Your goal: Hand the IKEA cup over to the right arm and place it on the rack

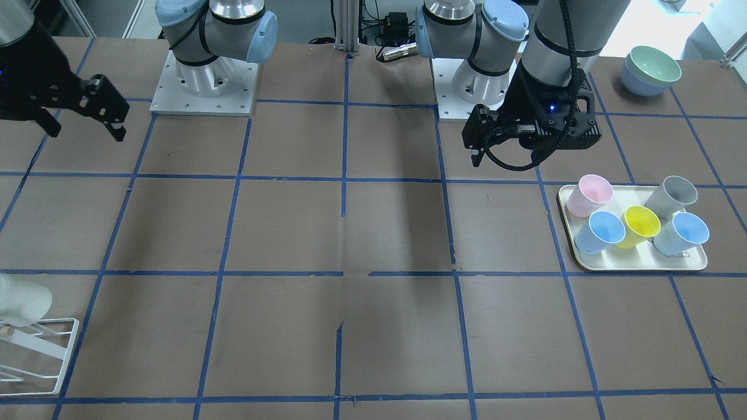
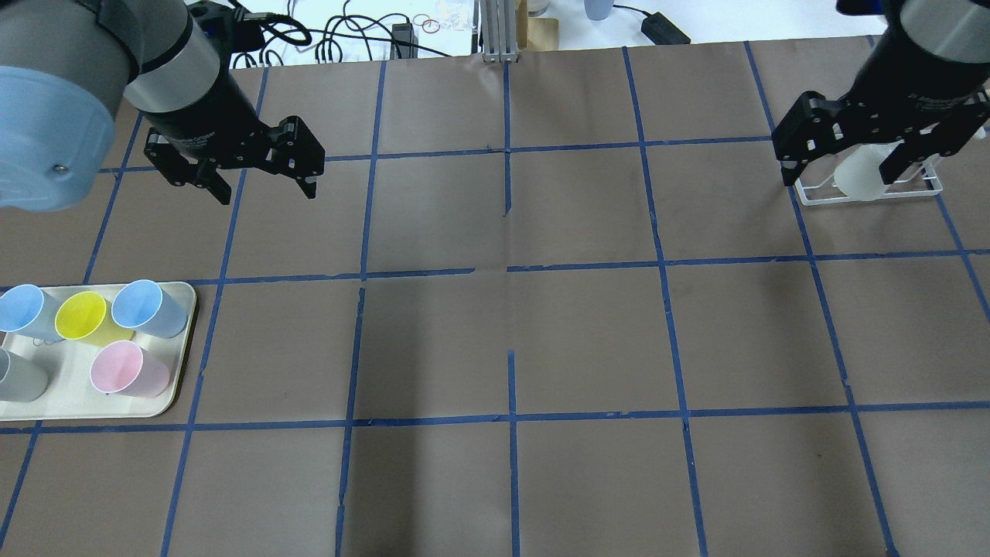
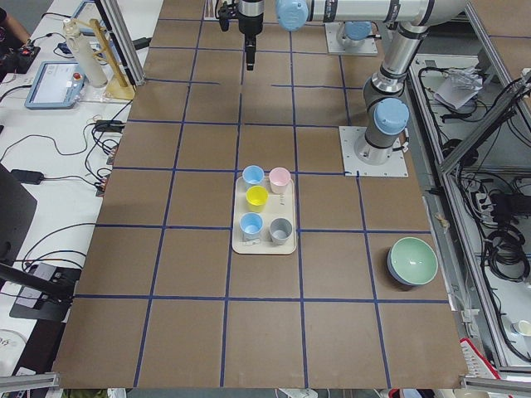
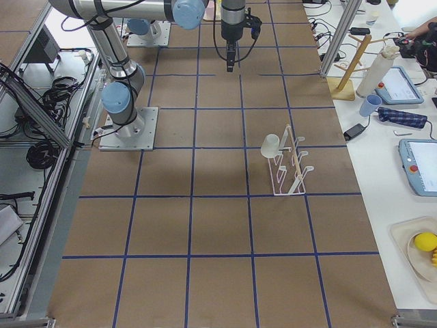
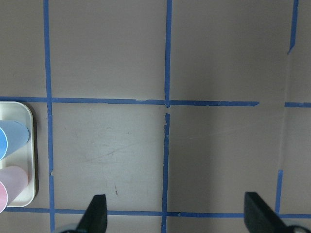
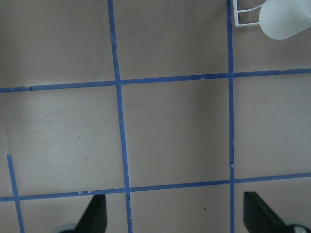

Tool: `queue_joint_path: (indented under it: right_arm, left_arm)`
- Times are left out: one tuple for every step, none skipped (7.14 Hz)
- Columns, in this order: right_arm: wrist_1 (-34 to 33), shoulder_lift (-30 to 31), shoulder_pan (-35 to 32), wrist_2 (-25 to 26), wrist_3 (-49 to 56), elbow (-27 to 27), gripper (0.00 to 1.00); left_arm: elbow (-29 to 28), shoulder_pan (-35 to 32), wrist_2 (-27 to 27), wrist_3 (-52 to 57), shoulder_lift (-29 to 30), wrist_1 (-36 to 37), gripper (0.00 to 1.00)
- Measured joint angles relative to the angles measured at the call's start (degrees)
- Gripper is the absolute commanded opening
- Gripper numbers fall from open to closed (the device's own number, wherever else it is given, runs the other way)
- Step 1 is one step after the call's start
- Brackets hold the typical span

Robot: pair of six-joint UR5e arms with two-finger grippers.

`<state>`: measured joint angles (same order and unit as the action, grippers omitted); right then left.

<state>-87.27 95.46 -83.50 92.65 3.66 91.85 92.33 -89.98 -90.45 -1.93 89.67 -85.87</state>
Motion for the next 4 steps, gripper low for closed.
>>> queue_joint_path:
  right_arm:
    - [0.31, 0.88, -2.23, -0.74, -1.88, 0.33, 1.00]
    - [0.59, 1.83, -3.22, -2.70, -2.64, 1.13, 1.00]
    - [0.69, 2.47, -3.60, -4.12, -2.91, 2.57, 1.00]
    - [0.66, 2.93, -3.74, -4.81, -3.10, 4.15, 1.00]
  left_arm:
    - [0.03, 0.07, 0.01, 0.00, -0.01, 0.00, 1.00]
    - [0.02, 0.11, 0.01, 0.02, -0.01, 0.00, 1.00]
    - [0.03, 0.14, 0.01, 0.06, 0.00, 0.00, 1.00]
    - [0.01, 0.18, 0.01, 0.08, 0.02, 0.00, 1.00]
